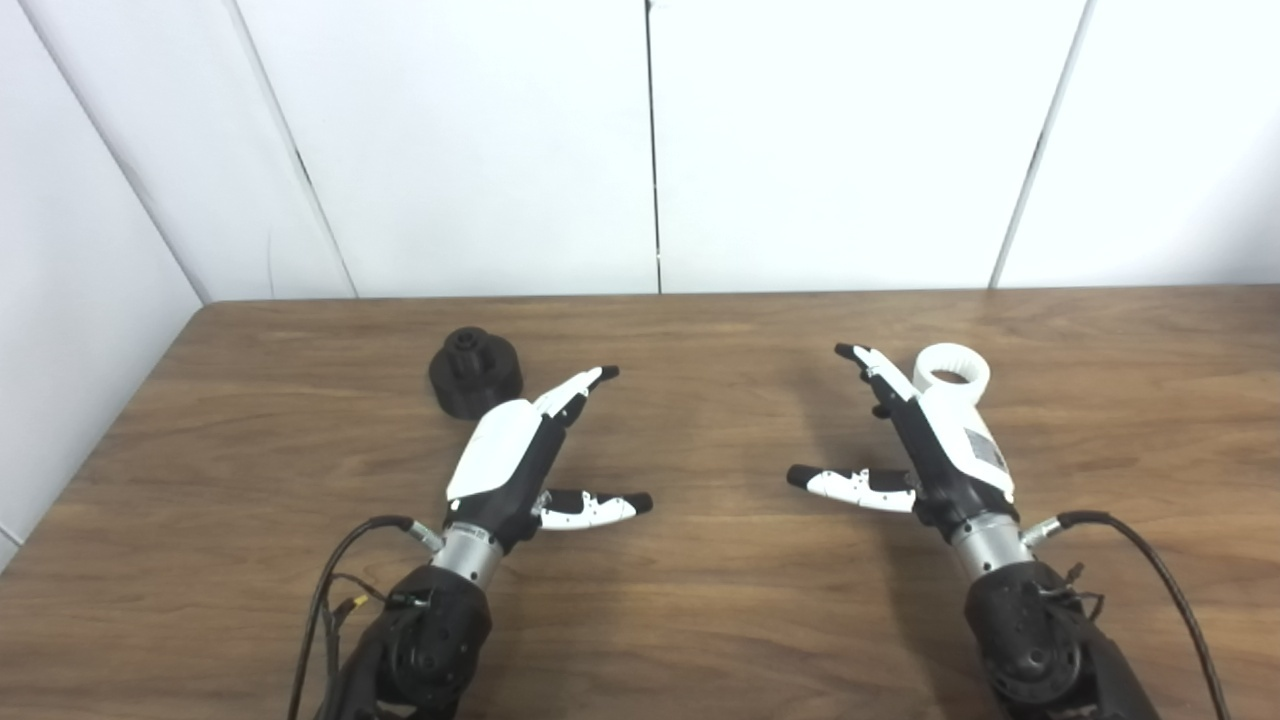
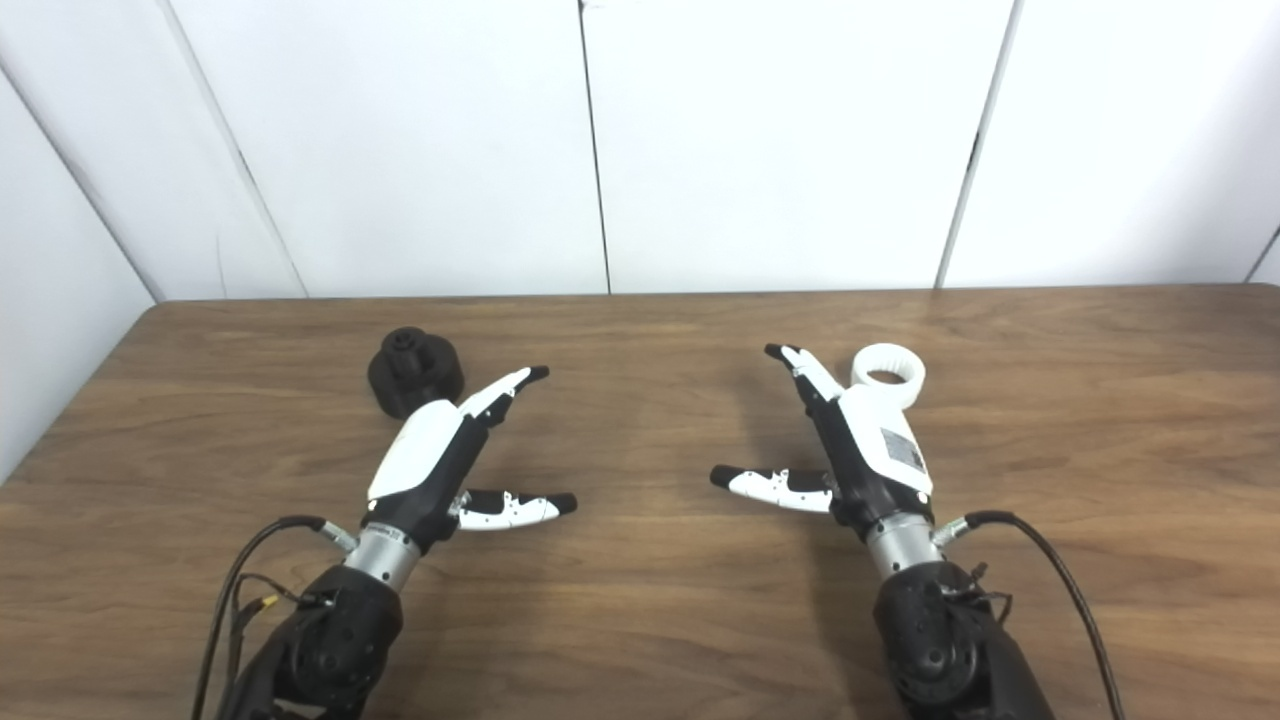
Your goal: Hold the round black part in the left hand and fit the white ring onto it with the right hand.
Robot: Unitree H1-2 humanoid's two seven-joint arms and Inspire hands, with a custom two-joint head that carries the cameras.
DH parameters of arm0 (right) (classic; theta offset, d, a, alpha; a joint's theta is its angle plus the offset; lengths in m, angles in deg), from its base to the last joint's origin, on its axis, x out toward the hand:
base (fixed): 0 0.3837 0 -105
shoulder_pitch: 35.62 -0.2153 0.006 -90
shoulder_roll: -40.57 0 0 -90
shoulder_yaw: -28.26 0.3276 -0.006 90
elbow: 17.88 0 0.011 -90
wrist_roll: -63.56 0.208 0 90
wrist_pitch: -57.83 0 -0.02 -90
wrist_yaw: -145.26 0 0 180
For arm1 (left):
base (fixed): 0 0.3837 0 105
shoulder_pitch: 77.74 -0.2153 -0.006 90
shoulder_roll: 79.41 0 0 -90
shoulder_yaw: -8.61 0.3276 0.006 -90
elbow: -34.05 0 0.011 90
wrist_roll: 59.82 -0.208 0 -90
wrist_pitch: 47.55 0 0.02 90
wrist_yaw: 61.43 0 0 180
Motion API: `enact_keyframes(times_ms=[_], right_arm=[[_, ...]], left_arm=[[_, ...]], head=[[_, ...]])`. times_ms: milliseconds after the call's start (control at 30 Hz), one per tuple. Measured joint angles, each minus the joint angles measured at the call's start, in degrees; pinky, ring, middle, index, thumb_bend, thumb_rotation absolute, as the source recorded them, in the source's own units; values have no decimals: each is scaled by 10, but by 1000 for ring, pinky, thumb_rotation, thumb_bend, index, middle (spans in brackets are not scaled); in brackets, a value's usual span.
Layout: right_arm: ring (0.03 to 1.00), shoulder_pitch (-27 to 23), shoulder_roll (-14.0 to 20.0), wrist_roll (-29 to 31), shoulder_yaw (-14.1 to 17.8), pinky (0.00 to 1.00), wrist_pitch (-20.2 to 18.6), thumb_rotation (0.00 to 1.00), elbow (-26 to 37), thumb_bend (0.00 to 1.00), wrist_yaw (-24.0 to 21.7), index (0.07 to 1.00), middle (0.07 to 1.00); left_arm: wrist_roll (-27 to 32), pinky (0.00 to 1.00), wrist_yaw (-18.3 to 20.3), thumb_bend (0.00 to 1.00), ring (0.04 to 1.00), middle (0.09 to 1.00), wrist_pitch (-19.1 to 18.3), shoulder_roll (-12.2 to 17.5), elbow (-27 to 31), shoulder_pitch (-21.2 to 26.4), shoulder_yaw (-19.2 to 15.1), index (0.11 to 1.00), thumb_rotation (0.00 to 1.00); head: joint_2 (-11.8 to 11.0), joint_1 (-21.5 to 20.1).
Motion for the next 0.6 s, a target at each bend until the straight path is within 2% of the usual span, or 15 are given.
enact_keyframes(times_ms=[300, 600], right_arm=[[882, 1, 0, -2, 0, 740, 0, 469, 2, 815, 0, 922, 942], [880, 1, 0, -3, 0, 732, 0, 493, 5, 816, 0, 921, 940]], left_arm=[[0, 788, 0, 802, 902, 927, 0, 0, 0, 0, 0, 914, 338], [0, 800, 0, 792, 914, 931, 0, 0, 0, 0, 0, 919, 342]], head=[[-2, -3], [-3, -3]])
